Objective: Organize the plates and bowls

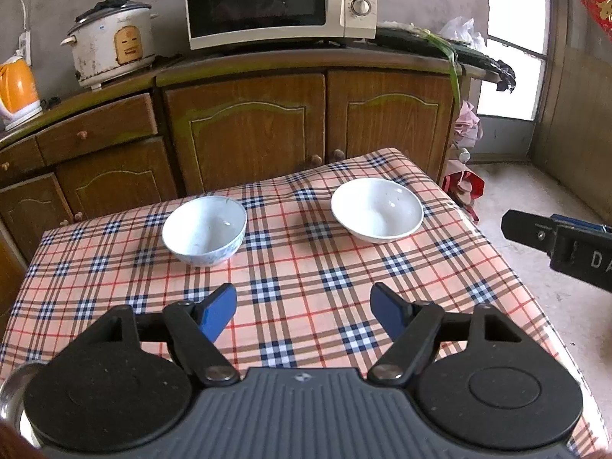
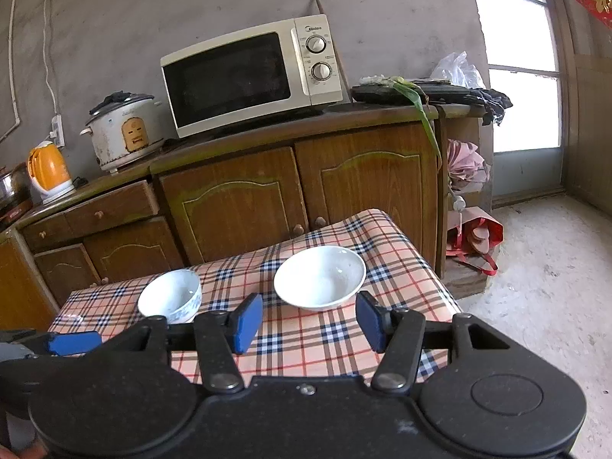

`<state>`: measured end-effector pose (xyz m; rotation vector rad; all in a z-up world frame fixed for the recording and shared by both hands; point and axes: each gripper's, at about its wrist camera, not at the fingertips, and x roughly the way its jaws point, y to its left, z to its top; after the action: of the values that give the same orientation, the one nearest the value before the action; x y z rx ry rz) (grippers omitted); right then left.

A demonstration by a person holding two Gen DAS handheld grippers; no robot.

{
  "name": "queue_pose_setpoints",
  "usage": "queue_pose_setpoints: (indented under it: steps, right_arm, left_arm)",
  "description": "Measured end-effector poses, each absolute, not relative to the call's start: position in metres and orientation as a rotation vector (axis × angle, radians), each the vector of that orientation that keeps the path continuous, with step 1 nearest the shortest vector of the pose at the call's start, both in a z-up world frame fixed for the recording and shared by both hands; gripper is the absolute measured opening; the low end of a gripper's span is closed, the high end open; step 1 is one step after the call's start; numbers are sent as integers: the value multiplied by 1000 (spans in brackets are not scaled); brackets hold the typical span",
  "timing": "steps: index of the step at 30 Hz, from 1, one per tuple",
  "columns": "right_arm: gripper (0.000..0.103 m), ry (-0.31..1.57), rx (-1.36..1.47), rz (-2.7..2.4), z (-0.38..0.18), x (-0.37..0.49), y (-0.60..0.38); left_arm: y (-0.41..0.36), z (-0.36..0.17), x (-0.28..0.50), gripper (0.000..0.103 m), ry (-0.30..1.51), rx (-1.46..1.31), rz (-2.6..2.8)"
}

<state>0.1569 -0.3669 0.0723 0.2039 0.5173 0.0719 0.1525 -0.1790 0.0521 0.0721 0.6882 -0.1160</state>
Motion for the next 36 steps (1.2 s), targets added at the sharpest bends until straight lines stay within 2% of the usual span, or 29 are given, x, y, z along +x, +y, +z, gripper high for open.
queue_pose_setpoints:
  steps: [20, 36]
  right_arm:
    - [66, 499, 236, 54, 59, 226, -400]
    - [67, 610, 246, 62, 3, 308, -418]
  left_arm:
    - [-205, 40, 211, 79, 691, 117, -107]
    - [-227, 6, 292, 79, 704, 155, -87]
